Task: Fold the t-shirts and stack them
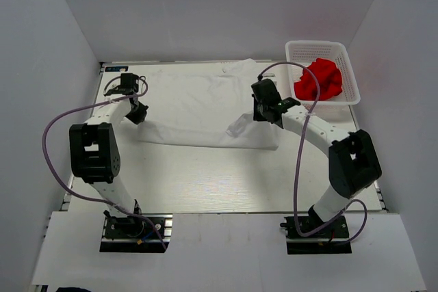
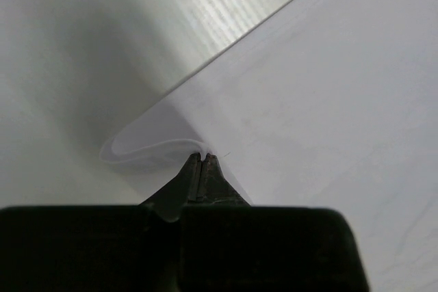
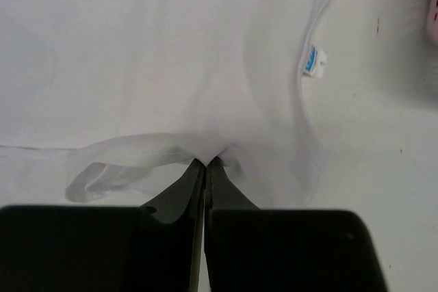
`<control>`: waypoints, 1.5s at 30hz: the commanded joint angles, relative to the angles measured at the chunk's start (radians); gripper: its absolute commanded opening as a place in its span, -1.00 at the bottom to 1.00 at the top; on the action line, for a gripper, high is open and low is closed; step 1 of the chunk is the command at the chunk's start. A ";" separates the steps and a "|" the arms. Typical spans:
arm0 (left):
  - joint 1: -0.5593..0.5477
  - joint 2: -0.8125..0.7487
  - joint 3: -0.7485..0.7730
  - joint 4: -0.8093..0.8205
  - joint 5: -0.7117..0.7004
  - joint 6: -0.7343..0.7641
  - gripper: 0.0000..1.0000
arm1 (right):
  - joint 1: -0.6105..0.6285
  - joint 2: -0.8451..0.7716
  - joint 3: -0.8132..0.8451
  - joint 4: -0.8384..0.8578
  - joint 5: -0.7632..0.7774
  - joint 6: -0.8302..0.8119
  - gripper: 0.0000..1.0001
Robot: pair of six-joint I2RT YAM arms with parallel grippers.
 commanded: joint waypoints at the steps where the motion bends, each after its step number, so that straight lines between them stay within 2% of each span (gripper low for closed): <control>1: -0.002 0.040 0.106 -0.024 -0.041 -0.017 -1.00 | -0.046 0.045 0.093 0.011 -0.045 -0.064 -1.00; 5: -0.002 0.137 0.178 -0.049 -0.055 -0.017 -1.00 | -0.077 0.140 0.173 0.049 -0.096 -0.147 -1.00; 8: -0.002 0.181 0.252 -0.080 -0.081 -0.017 -1.00 | -0.107 0.195 0.286 0.009 -0.111 -0.164 -1.00; 9: -0.002 0.213 0.265 -0.089 -0.081 -0.017 -1.00 | -0.114 0.259 0.328 0.003 -0.116 -0.167 -1.00; 10: 0.007 0.232 0.282 -0.101 -0.081 -0.017 -0.76 | -0.120 0.278 0.346 -0.003 -0.122 -0.173 -1.00; 12: 0.007 0.266 0.331 -0.113 -0.093 -0.029 -0.46 | -0.137 0.371 0.408 -0.019 -0.125 -0.182 -1.00; 13: 0.007 0.296 0.347 -0.124 -0.102 -0.029 -0.25 | -0.140 0.416 0.460 -0.022 -0.124 -0.190 -1.00; 14: 0.019 0.310 0.382 -0.124 -0.102 -0.029 0.48 | -0.155 0.442 0.525 -0.049 -0.133 -0.188 -0.88; 15: 0.019 0.327 0.405 -0.124 -0.086 -0.014 0.79 | -0.157 0.488 0.556 -0.058 -0.148 -0.185 -0.60; 16: 0.019 0.347 0.439 -0.153 -0.073 0.002 0.99 | -0.163 0.531 0.586 -0.092 -0.157 -0.185 -0.06; 17: 0.019 0.384 0.512 -0.184 -0.073 0.002 1.00 | -0.166 0.551 0.674 -0.139 -0.151 -0.176 0.08; 19: 0.019 0.395 0.564 -0.251 -0.082 0.013 1.00 | -0.167 0.566 0.693 -0.181 -0.131 -0.149 0.22; 20: 0.019 0.395 0.577 -0.261 -0.093 0.013 1.00 | -0.167 0.557 0.660 -0.184 -0.137 -0.141 0.22; 22: 0.019 0.351 0.563 -0.261 -0.093 0.013 1.00 | -0.164 0.476 0.565 -0.141 -0.171 -0.136 0.36; 25: 0.007 0.245 0.436 -0.160 -0.084 0.036 1.00 | -0.160 0.355 0.378 -0.056 -0.225 -0.101 0.43; 26: 0.007 0.223 0.413 -0.137 -0.061 0.068 1.00 | -0.160 0.314 0.345 -0.025 -0.237 -0.096 0.63; 31: -0.013 0.197 0.293 -0.018 0.117 0.171 1.00 | -0.167 0.220 0.117 0.116 -0.363 -0.104 0.63; 42: -0.033 0.283 0.184 0.018 0.154 0.171 1.00 | -0.178 0.227 -0.015 0.158 -0.438 -0.070 0.66; 45: -0.033 0.281 0.129 0.000 0.103 0.162 1.00 | -0.178 0.209 -0.046 0.133 -0.426 -0.064 0.66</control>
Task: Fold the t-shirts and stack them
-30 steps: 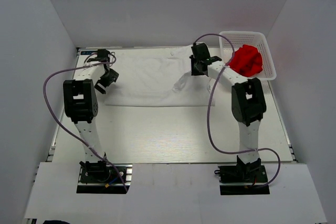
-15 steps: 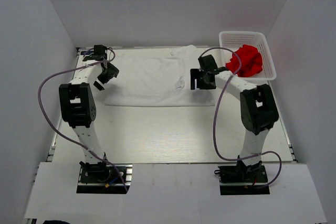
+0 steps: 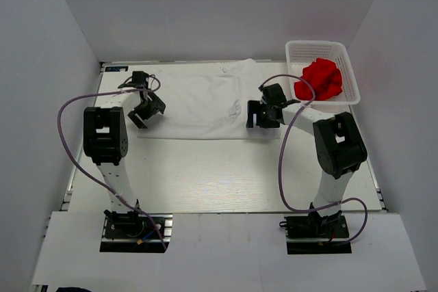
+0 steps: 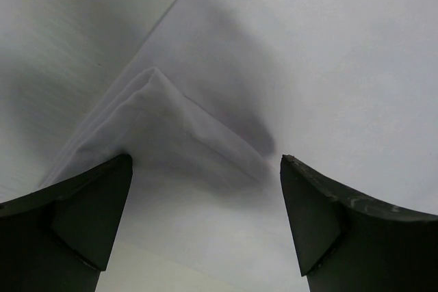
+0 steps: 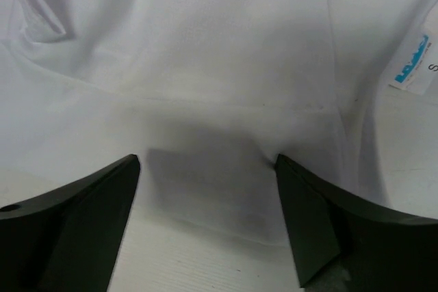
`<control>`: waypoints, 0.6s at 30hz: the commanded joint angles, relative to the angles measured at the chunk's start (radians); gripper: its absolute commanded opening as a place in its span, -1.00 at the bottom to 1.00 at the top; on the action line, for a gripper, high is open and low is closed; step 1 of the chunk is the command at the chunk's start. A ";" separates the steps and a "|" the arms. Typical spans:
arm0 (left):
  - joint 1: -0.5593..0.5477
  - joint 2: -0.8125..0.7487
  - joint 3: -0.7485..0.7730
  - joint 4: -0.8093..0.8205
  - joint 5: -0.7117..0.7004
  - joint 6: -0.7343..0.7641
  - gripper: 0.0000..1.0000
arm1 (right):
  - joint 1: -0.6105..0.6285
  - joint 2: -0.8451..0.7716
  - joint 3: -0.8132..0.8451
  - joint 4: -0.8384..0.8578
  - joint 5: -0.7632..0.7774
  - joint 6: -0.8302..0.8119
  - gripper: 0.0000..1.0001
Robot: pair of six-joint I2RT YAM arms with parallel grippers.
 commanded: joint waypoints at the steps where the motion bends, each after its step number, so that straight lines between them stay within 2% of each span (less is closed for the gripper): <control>1: 0.001 -0.006 -0.085 -0.016 -0.031 -0.002 1.00 | -0.007 -0.034 -0.065 0.005 -0.013 0.032 0.81; 7: 0.001 -0.141 -0.326 -0.016 -0.068 -0.031 1.00 | 0.005 -0.218 -0.266 0.039 -0.068 0.087 0.81; 12: 0.001 -0.363 -0.548 -0.026 -0.058 -0.074 1.00 | 0.029 -0.380 -0.450 0.019 -0.098 0.097 0.81; 14: 0.001 -0.434 -0.596 -0.035 -0.058 -0.085 1.00 | 0.039 -0.465 -0.478 -0.001 -0.102 0.068 0.81; 18: 0.001 -0.562 -0.559 -0.055 -0.067 -0.085 1.00 | 0.065 -0.543 -0.433 -0.042 -0.144 -0.015 0.81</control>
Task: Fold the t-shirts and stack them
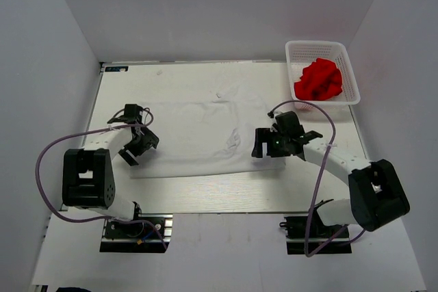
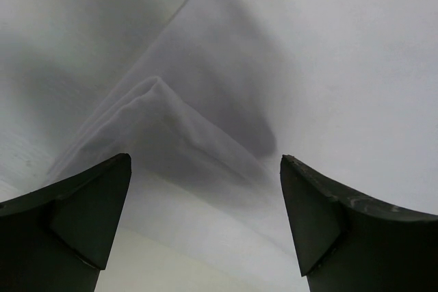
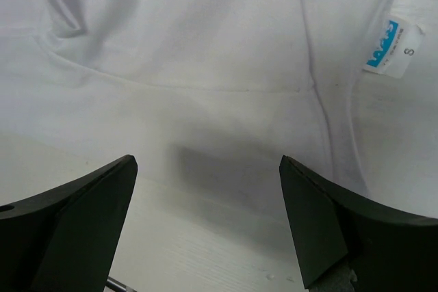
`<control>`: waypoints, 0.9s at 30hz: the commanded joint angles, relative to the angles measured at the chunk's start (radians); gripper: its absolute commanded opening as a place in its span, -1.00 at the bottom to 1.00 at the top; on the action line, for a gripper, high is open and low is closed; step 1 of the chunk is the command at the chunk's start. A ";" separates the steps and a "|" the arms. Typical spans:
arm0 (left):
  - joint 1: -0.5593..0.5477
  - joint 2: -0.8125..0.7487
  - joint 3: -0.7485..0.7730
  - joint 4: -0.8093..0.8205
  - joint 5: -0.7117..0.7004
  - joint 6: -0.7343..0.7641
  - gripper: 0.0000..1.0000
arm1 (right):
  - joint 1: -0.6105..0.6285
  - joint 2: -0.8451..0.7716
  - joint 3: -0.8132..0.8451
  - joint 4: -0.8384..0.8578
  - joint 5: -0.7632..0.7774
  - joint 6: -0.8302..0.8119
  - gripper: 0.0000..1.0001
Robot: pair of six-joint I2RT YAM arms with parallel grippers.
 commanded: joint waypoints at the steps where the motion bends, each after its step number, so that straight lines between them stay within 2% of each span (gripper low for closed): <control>1: 0.003 -0.084 0.047 -0.047 -0.011 -0.019 1.00 | 0.021 -0.063 0.057 -0.036 -0.048 -0.080 0.81; 4: 0.003 -0.075 0.191 -0.101 -0.051 -0.028 1.00 | 0.016 -0.051 0.158 -0.033 -0.028 -0.112 0.81; 5: 0.012 -0.041 0.266 -0.116 -0.060 -0.028 1.00 | 0.013 -0.035 0.256 -0.034 0.025 -0.116 0.81; 6: 0.021 -0.030 0.299 -0.129 -0.060 -0.019 1.00 | 0.010 -0.008 0.285 -0.031 0.042 -0.113 0.81; 7: 0.022 -0.016 0.327 -0.129 -0.078 -0.019 1.00 | 0.012 0.044 0.345 -0.031 0.065 -0.109 0.81; 8: 0.022 -0.004 0.375 -0.129 -0.103 -0.019 1.00 | 0.007 0.052 0.377 -0.033 0.175 -0.110 0.81; 10: 0.032 0.049 0.461 -0.120 -0.116 0.000 1.00 | 0.001 0.153 0.512 -0.034 0.261 -0.073 0.81; 12: 0.032 0.102 0.538 -0.130 -0.153 0.000 1.00 | -0.005 0.266 0.578 -0.034 0.302 -0.099 0.81; 13: 0.032 0.132 0.580 -0.159 -0.170 0.000 1.00 | -0.008 0.299 0.699 -0.044 0.300 -0.104 0.81; 17: 0.063 0.319 0.761 -0.160 -0.209 0.035 1.00 | -0.030 0.498 0.914 -0.082 0.303 -0.150 0.81; 23: 0.097 0.557 0.983 -0.137 -0.137 0.060 1.00 | -0.054 0.768 1.218 -0.071 0.279 -0.268 0.81; 25: 0.097 0.632 1.051 -0.124 -0.137 0.069 0.86 | -0.059 0.854 1.312 -0.054 0.274 -0.302 0.81; 27: 0.097 0.669 1.078 -0.106 -0.127 0.079 0.82 | -0.056 0.933 1.393 -0.041 0.265 -0.340 0.81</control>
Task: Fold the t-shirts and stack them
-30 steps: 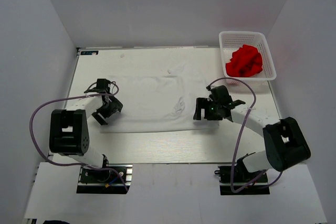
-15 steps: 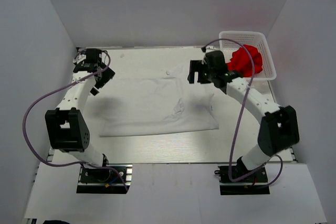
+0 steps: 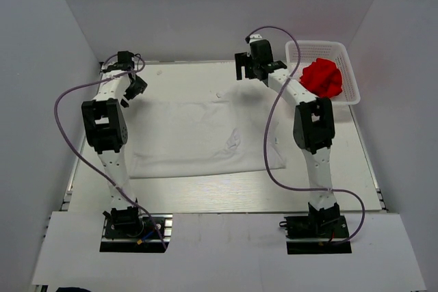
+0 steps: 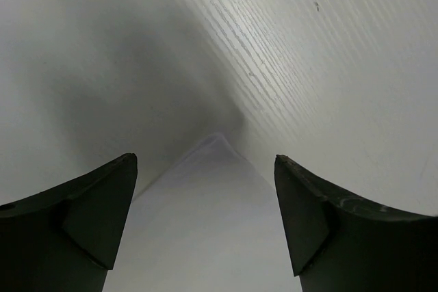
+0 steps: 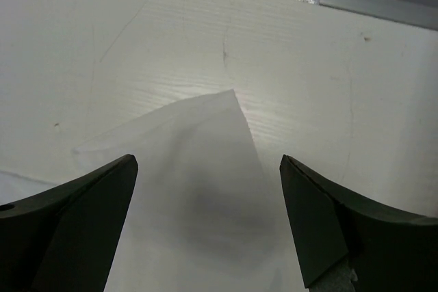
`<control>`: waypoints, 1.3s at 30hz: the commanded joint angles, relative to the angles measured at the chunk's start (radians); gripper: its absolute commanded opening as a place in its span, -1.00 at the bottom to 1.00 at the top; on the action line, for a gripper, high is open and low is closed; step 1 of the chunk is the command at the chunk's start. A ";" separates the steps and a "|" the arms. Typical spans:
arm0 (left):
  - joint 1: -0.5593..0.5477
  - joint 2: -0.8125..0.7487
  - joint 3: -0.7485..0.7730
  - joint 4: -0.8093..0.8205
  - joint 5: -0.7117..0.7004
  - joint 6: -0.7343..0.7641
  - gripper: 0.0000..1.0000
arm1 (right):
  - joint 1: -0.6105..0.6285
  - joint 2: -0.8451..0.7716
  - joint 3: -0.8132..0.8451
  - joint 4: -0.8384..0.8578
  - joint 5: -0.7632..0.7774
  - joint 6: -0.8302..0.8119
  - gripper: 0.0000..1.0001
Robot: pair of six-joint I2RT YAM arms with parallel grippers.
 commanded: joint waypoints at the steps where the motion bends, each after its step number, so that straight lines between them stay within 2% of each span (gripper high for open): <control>1: 0.002 0.009 0.073 0.010 0.015 0.025 0.79 | 0.000 0.118 0.136 0.055 -0.001 -0.092 0.81; 6: 0.002 0.062 0.064 0.050 -0.022 0.055 0.79 | -0.003 0.211 0.140 0.253 0.013 -0.094 0.81; 8: 0.002 0.072 0.064 0.064 -0.041 0.055 0.79 | -0.003 0.238 0.146 0.293 0.022 -0.141 0.81; 12: 0.002 0.112 0.064 0.082 -0.018 0.084 0.79 | -0.012 0.279 0.150 0.372 0.002 -0.123 0.81; 15: 0.002 0.147 0.082 0.094 0.008 0.084 0.79 | -0.012 0.297 0.149 0.369 -0.042 -0.079 0.81; 16: 0.002 0.148 0.083 0.094 0.018 0.084 0.68 | -0.012 0.300 0.138 0.366 -0.056 -0.076 0.81; 19: 0.002 0.164 0.093 0.079 0.047 0.084 0.54 | -0.012 0.309 0.130 0.340 -0.110 -0.050 0.81; 25: 0.002 0.138 -0.043 0.157 0.130 0.075 0.19 | -0.015 0.308 0.146 0.265 -0.125 -0.013 0.81; 32: 0.002 0.103 -0.120 0.157 0.130 0.075 0.10 | -0.013 0.308 0.150 0.064 -0.196 0.090 0.81; 34: 0.002 0.094 -0.132 0.157 0.130 0.075 0.01 | -0.015 0.308 0.149 0.024 -0.203 0.092 0.67; 36: 0.002 0.094 -0.143 0.157 0.130 0.075 -0.22 | -0.015 0.292 0.127 0.025 -0.205 0.090 0.50; 37: 0.002 0.094 -0.143 0.157 0.130 0.075 -0.33 | -0.015 0.292 0.126 0.025 -0.204 0.092 0.37; 38: 0.002 0.085 -0.154 0.157 0.130 0.075 -0.57 | -0.012 0.283 0.124 0.027 -0.199 0.095 0.10; 39: 0.002 0.085 -0.154 0.157 0.130 0.075 -0.68 | -0.012 0.283 0.123 0.031 -0.193 0.098 -0.03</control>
